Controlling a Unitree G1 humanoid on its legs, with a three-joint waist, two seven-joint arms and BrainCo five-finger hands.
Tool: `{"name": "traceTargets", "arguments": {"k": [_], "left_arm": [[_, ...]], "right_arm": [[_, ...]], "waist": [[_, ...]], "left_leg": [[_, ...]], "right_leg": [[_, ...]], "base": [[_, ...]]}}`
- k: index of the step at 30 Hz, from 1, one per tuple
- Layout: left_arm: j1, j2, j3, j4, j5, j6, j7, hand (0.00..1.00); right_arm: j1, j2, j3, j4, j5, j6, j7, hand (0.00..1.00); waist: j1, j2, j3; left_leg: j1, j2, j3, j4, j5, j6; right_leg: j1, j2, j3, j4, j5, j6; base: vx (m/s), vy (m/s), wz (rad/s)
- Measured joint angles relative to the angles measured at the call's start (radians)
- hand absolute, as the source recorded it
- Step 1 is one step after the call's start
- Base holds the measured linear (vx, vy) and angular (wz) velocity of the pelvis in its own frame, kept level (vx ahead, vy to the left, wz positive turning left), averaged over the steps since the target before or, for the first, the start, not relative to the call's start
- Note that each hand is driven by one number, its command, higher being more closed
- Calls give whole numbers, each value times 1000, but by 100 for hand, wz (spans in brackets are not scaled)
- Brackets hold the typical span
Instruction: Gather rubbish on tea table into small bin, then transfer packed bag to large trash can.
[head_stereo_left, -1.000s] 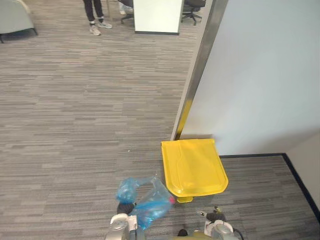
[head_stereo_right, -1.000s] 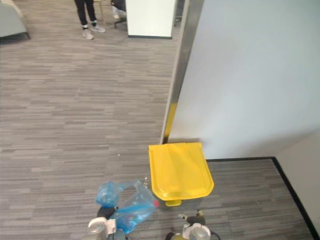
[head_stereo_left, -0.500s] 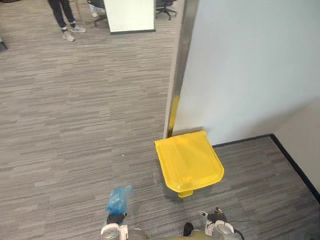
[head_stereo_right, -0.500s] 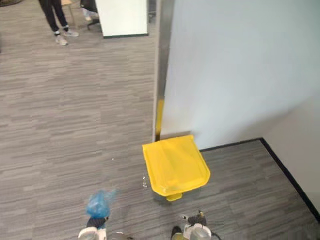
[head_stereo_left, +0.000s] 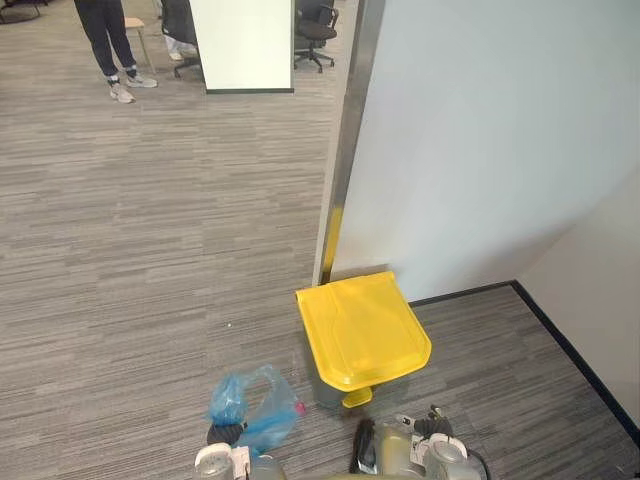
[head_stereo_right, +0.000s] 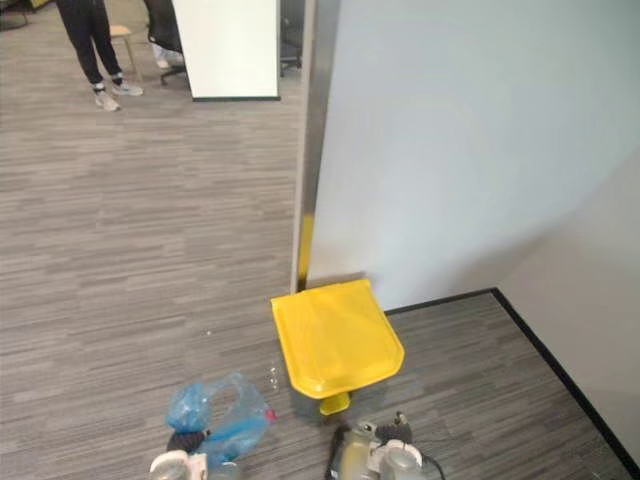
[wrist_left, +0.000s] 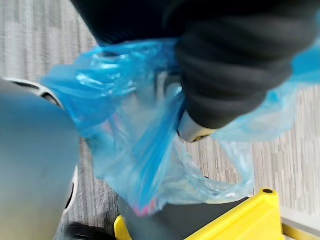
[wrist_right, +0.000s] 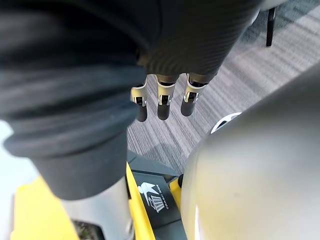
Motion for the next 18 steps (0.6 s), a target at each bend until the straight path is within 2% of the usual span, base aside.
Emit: {"name": "traceTargets", "arguments": {"k": [1,3,4,6,8,11,14,18], "left_arm": [[-11,-6,-8,0,1,-1,6,100],[-39,-9,-9,0,2,0,9,100],[-41,-9,-8,-1,2,0,9,100],[-39,-8,-5,-7,3,0,9,100],[-45,-2,-4,-6,3,1,9,100],[-55,1,-4,-3,10,4,9,100],[-75,0,-5,-3,11,4,9,100],[-101,-9,-6,-16,11,3,9,100]], "right_arm": [[-21,-8,-1,-4,-1,2,-2,0],[-35,-16,-6,-3,-4,4,-3,0],[-35,-16,-8,-2,-5,6,-3,0],[-27,-13,-21,-2,-7,7,-2,0],[-27,-12,-41,-5,-6,7,-1,0],[-25,-10,-42,-15,-5,6,2,0],[-18,-8,-43,-43,-4,6,2,0],[-28,-19,-39,-80,2,-2,0,0]], "waist": [[-1,19,27],[-3,19,54],[-1,18,55],[7,12,54],[14,6,58],[14,13,56],[15,11,59],[15,46,80]], "left_leg": [[-2,7,-7,-3,-4,-3],[-3,13,-30,-4,-23,-15],[-3,19,-40,-2,-28,-17],[-3,47,-80,5,-44,-32],[-11,57,-132,25,-61,-29],[-68,87,-221,98,-111,-59],[-117,99,-270,106,-116,-62],[-169,120,-333,107,-99,-78]], "right_leg": [[-4,8,-3,7,4,-3],[-13,16,-10,35,30,-36],[-14,19,-15,46,32,-39],[-23,34,-32,112,-9,-65],[-47,33,-37,183,-59,-73],[-103,30,-68,301,-137,-63],[-138,27,-102,339,-169,-52],[-158,26,-148,364,-199,-45]], "base": [[172,-71,-2],[127,-104,17],[146,-122,25],[141,-96,22],[149,-115,14],[143,-101,21],[139,-100,26],[127,-95,28]]}}
